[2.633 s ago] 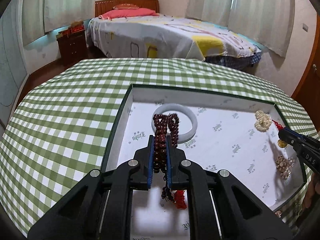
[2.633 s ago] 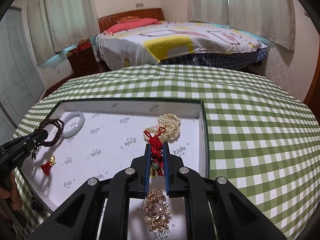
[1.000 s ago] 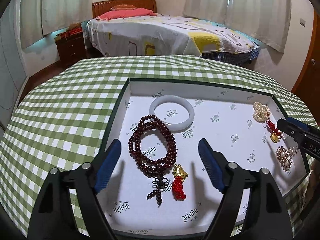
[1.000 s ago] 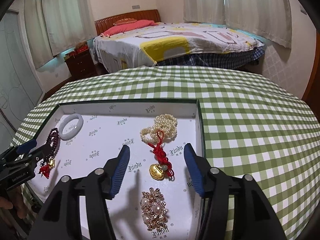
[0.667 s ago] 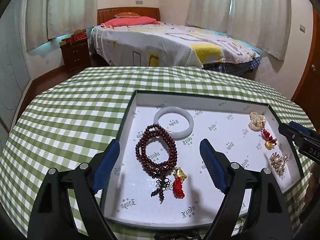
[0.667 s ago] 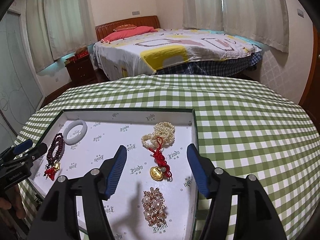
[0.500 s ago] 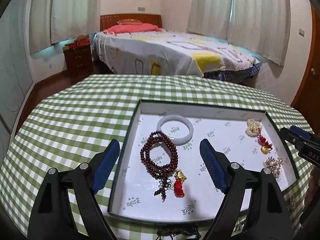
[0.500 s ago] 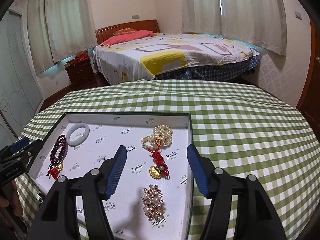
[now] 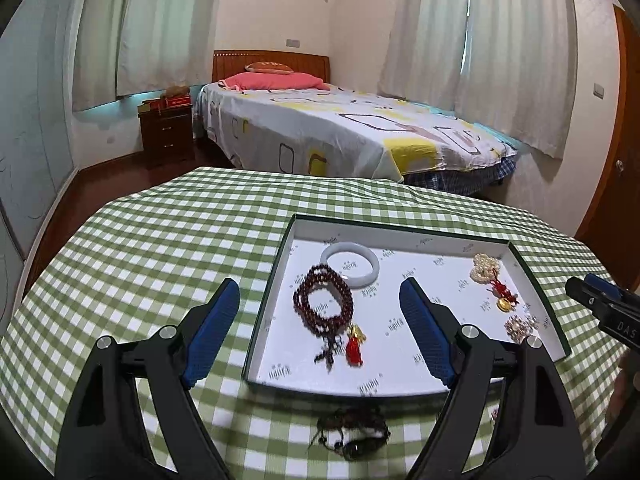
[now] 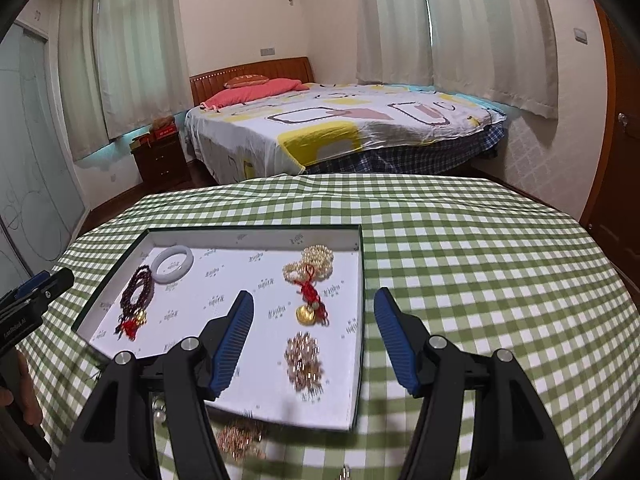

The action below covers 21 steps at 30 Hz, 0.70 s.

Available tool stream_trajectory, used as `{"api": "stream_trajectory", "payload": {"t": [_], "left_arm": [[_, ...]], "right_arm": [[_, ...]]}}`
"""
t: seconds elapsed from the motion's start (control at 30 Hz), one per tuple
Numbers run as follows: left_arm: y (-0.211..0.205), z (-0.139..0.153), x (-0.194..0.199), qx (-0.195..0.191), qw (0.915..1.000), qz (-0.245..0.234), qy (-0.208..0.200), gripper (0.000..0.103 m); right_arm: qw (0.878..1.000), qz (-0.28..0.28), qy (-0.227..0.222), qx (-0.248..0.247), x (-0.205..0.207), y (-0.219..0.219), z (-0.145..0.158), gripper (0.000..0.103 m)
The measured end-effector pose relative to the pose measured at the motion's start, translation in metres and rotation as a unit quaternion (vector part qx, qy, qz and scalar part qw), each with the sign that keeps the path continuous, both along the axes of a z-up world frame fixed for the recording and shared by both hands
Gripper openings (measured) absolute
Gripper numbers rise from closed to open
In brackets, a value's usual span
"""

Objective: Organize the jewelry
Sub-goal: 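Withdraw both tools from the box toward the remaining jewelry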

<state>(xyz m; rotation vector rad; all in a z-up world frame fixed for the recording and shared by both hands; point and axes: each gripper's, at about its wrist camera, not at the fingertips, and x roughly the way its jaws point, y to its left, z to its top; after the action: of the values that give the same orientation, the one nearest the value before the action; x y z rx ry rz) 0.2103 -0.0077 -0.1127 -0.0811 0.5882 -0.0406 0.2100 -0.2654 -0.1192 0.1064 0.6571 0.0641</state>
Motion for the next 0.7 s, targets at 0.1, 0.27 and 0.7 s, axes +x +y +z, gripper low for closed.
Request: {"api": "stream_trajectory", "payload": {"t": [0.1, 0.27, 0.7], "left_arm": [[-0.003, -0.005, -0.011, 0.003, 1.0000, -0.004, 0.003, 0.080], [-0.012, -0.020, -0.029, 0.014, 0.9994, -0.020, 0.023, 0.080], [-0.029, -0.055, -0.039, 0.034, 0.9952, -0.064, 0.065, 0.069]], "right_arm": [[1.000, 0.002, 0.003, -0.004, -0.011, 0.002, -0.004, 0.061], [1.000, 0.004, 0.015, -0.001, -0.024, 0.001, -0.014, 0.061], [0.999, 0.005, 0.038, 0.013, -0.038, -0.004, -0.036, 0.061]]}}
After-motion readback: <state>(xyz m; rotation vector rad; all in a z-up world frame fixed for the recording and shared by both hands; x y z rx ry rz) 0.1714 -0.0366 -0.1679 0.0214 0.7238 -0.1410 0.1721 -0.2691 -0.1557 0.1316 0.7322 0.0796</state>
